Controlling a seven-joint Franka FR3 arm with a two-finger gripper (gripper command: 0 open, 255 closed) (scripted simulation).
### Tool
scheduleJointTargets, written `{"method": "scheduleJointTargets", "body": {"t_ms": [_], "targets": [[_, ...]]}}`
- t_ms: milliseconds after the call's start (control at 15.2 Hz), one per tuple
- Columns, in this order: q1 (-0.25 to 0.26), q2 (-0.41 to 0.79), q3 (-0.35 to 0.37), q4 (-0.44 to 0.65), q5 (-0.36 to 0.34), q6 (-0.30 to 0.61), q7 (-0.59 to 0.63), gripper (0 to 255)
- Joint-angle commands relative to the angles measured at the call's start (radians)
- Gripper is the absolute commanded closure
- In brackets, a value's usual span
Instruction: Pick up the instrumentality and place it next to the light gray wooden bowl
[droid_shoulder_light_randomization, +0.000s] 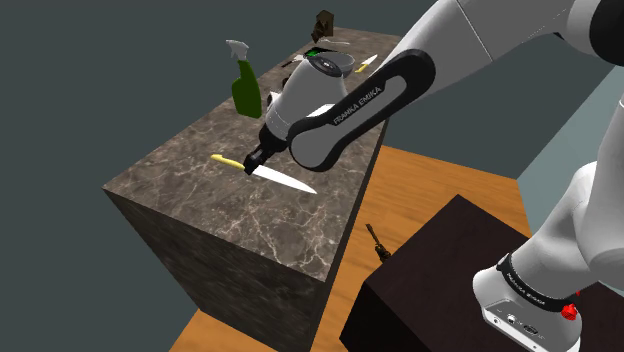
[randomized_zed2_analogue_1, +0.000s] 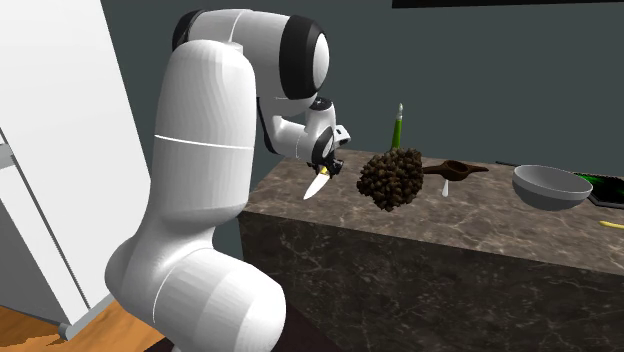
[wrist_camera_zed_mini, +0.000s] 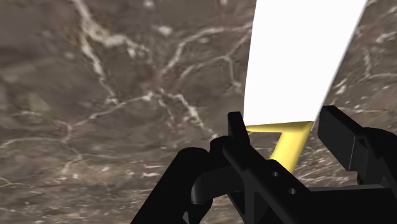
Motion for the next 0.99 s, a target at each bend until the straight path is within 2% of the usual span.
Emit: {"method": "scheduleJointTargets", "body": {"t_ms": [0,132,924], "targets": [[0.0,0.006,0.002,-0.003,0.001,-0.001,-0.001,255],[0.003,0.004,0.0,-0.004,-0.001,-0.002,0.002,255],[0.001,-0.106,-0.002,0.026,-0.001,-0.141,0.017,255]]}}
